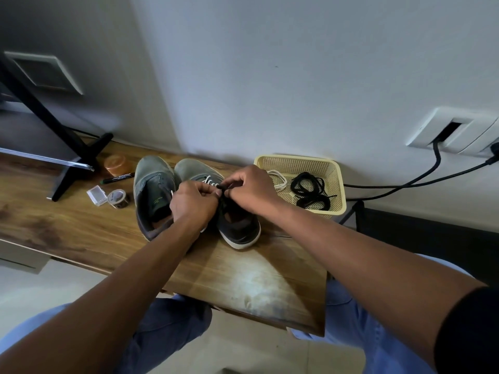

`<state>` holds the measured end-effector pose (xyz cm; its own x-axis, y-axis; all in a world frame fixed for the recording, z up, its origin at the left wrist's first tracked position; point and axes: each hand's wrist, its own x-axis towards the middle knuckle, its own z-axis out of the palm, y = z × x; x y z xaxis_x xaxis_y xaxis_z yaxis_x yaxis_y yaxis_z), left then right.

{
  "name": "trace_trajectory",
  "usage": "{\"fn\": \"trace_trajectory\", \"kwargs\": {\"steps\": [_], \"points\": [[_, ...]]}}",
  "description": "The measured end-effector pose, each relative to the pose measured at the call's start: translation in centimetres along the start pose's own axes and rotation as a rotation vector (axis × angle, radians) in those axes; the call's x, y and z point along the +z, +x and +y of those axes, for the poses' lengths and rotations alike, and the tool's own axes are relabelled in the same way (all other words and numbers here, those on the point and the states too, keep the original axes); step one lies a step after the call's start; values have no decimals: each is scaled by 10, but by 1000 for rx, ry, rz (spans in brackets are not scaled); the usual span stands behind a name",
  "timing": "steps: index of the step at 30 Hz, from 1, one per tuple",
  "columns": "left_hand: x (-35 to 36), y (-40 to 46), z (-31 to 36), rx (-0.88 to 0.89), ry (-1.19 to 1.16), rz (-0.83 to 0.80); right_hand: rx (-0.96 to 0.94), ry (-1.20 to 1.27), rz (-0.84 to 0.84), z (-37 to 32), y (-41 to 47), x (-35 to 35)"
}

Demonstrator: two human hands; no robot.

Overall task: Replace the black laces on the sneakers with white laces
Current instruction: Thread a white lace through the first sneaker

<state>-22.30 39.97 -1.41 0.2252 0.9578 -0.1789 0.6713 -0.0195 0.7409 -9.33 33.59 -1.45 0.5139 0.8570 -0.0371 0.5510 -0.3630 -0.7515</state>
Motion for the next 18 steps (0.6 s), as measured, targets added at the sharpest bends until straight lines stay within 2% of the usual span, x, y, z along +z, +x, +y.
{"fn": "trace_trajectory", "kwargs": {"steps": [6, 18], "points": [[5, -4, 0, 29, 3, 36, 17, -45, 19, 3, -2, 4], [6, -1, 1, 83, 96, -17, 70, 19, -2, 3, -3, 3]]}}
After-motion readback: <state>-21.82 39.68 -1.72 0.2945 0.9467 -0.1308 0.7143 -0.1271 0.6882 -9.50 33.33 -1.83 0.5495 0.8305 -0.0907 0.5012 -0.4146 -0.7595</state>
